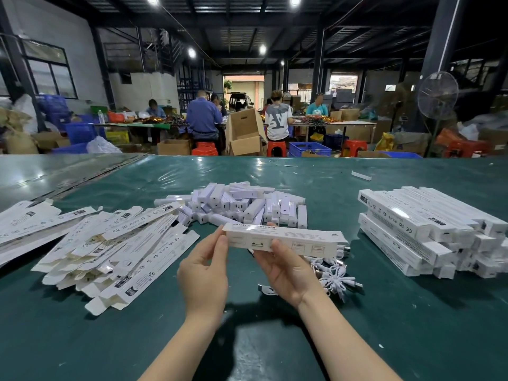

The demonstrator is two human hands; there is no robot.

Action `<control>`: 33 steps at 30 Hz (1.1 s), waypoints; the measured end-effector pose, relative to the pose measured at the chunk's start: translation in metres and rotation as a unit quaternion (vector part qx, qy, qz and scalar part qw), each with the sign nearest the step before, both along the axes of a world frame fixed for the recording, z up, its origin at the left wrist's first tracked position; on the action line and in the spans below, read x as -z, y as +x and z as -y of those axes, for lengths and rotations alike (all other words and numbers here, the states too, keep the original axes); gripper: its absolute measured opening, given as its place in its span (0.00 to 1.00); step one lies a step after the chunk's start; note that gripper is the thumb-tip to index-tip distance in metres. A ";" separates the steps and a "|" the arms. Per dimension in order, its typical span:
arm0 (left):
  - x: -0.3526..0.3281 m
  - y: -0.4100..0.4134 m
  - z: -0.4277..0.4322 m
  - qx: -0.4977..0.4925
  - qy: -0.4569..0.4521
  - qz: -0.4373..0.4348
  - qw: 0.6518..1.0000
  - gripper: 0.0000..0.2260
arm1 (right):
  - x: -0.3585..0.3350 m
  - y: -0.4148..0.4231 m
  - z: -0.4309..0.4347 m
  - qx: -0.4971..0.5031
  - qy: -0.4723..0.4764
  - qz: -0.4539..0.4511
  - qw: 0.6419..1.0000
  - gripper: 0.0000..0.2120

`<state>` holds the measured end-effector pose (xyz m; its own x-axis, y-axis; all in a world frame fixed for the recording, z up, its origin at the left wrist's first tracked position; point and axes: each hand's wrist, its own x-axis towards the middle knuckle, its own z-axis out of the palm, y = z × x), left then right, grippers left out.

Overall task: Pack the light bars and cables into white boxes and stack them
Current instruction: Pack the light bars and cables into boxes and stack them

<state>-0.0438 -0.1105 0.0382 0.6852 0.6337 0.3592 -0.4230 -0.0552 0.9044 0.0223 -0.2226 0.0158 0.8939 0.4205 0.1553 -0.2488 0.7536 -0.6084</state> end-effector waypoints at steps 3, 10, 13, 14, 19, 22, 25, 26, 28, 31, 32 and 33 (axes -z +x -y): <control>0.002 -0.003 0.002 -0.030 0.132 0.030 0.990 0.16 | 0.001 0.000 -0.001 0.020 0.011 -0.023 0.999 0.40; -0.002 -0.004 0.004 0.110 0.092 -0.026 0.989 0.26 | -0.002 -0.001 0.002 0.062 0.020 -0.025 0.998 0.26; -0.002 -0.002 0.014 0.259 -0.127 -0.063 0.956 0.20 | 0.000 -0.005 -0.003 0.066 -0.125 0.041 0.989 0.06; -0.003 0.000 0.015 0.287 -0.237 -0.067 0.926 0.15 | 0.002 -0.010 -0.008 0.064 -0.219 0.086 0.970 0.08; -0.008 0.010 -0.015 0.228 -0.492 -0.115 0.832 0.08 | -0.006 -0.025 -0.025 0.072 -0.383 0.300 0.871 0.14; -0.011 0.014 -0.039 0.170 -0.536 -0.052 0.825 0.09 | -0.015 -0.001 -0.021 0.232 -0.574 0.397 0.677 0.19; -0.013 0.017 -0.054 0.160 -0.531 -0.049 0.831 0.09 | -0.027 0.033 -0.005 0.342 -0.697 0.307 0.550 0.18; -0.013 0.018 -0.056 0.176 -0.525 -0.062 0.830 0.11 | -0.029 0.044 0.003 0.349 -0.726 0.271 0.526 0.18; -0.013 0.017 -0.054 0.210 -0.514 -0.090 0.827 0.10 | -0.028 0.064 0.018 0.325 -0.783 0.215 0.485 0.19; -0.008 0.018 -0.048 0.224 -0.505 -0.116 0.825 0.04 | -0.020 0.085 0.037 0.250 -0.839 0.172 0.452 0.23; -0.007 0.018 -0.046 0.224 -0.502 -0.119 0.827 0.05 | -0.018 0.090 0.039 0.222 -0.847 0.166 0.453 0.26; -0.007 0.018 -0.043 0.221 -0.502 -0.119 0.828 0.05 | -0.017 0.096 0.039 0.194 -0.854 0.162 0.454 0.28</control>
<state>-0.0257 -0.0680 0.0455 0.9054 0.1994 -0.3749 -0.0043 0.8872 0.4614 0.1178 -0.2621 0.0328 0.9988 -0.0056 0.0484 0.0115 -0.9384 -0.3455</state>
